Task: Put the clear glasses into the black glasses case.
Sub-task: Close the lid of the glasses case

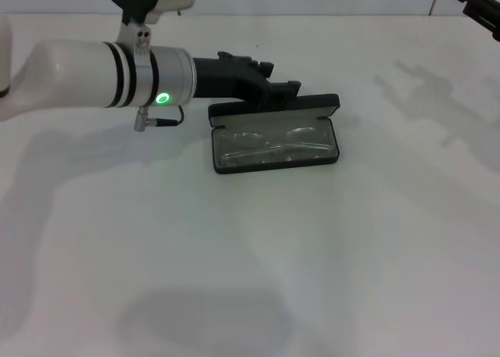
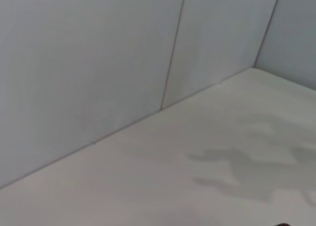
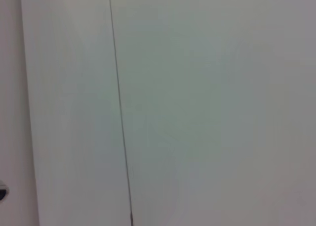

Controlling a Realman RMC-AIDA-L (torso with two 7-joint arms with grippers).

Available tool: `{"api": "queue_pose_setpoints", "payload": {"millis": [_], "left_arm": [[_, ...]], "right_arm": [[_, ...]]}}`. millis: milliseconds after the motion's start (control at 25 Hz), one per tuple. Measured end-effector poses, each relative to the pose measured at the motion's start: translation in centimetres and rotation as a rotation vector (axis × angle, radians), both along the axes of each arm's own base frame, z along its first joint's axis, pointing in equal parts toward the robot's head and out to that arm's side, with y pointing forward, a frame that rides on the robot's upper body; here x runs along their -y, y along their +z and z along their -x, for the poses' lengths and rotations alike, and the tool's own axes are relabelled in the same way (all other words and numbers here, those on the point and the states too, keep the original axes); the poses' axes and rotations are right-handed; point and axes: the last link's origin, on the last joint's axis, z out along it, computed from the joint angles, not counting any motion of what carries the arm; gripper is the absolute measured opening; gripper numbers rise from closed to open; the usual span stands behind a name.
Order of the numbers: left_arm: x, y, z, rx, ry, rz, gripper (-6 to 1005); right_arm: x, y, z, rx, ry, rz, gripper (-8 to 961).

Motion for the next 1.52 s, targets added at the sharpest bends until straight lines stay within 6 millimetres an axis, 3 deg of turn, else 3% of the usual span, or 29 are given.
{"api": "queue_pose_setpoints", "payload": {"millis": [680, 1120, 1520], "left_arm": [[2.3, -0.7, 2.3, 0.003, 0.016, 0.063, 640], [3.0, -0.5, 2.1, 0.07, -0.016, 0.067, 643], [3.5, -0.5, 3.1, 0.056, 0.004, 0.068, 646]], "right_arm": [[-0.1, -0.2, 0.2, 0.018, 0.014, 0.0, 477], [-0.1, -0.7, 0.5, 0.032, 0.028, 0.018, 476], [-0.1, -1.0, 0.6, 0.034, 0.031, 0.027, 477]]}}
